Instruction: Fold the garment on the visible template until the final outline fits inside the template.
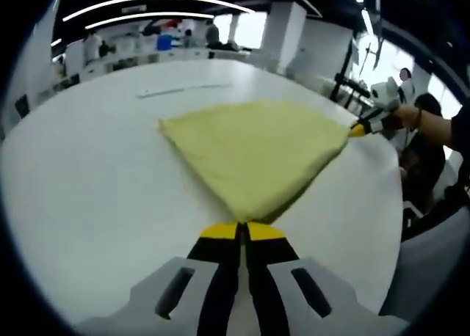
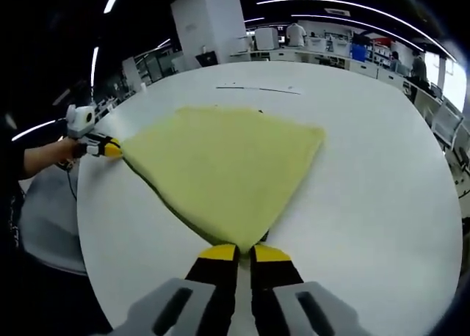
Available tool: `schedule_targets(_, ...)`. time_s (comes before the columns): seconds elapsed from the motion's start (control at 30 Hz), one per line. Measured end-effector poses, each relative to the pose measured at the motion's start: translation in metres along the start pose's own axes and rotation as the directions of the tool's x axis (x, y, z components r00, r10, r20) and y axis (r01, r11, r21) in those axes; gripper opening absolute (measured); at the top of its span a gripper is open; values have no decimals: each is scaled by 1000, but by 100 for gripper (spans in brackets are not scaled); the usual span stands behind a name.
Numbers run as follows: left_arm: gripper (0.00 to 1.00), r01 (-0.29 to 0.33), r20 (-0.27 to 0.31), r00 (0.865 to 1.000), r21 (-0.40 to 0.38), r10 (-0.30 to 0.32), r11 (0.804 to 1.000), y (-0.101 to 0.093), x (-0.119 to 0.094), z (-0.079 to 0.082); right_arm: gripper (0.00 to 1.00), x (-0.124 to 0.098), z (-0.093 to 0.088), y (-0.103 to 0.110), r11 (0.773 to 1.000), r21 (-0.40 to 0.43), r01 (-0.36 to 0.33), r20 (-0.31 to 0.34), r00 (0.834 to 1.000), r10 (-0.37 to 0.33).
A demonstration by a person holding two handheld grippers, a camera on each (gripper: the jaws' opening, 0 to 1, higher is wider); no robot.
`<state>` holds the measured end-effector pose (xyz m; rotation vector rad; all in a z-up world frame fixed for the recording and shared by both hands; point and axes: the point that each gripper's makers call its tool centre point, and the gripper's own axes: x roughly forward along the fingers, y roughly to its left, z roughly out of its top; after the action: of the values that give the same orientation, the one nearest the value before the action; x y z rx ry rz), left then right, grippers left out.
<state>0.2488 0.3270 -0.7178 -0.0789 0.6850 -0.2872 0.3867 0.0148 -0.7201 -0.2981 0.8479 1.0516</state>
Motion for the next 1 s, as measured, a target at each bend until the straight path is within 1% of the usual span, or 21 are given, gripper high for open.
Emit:
schedule_targets(0.07,0,10,-4,1000,21,-10,1000,-1,-2,0,0,0,0,-1,1000,-1,1,0,1000,-1)
schedule_targets(0.13,0,9,-20,1000,58,-7,998,-1,-3,-2,0,-1,-1,-1,1000,-3,1,-3,1000,-1)
schedule_targets(0.23,0,15,-26,1000,74,-13,997,-2,-4,-3,0,-3,-1,0,1000,-8,-6,-3,1000,6)
schedule_targets(0.53,0,24,-50,999,109,-18,994,-5,-8,-7,0,-5,-6,6,999,-34,-19,-29,999,18)
schedule_targets(1.0,0,35,-76,997,131,-26,991,-14,-18,-16,0,-9,-15,15,998,-55,-27,-55,998,24)
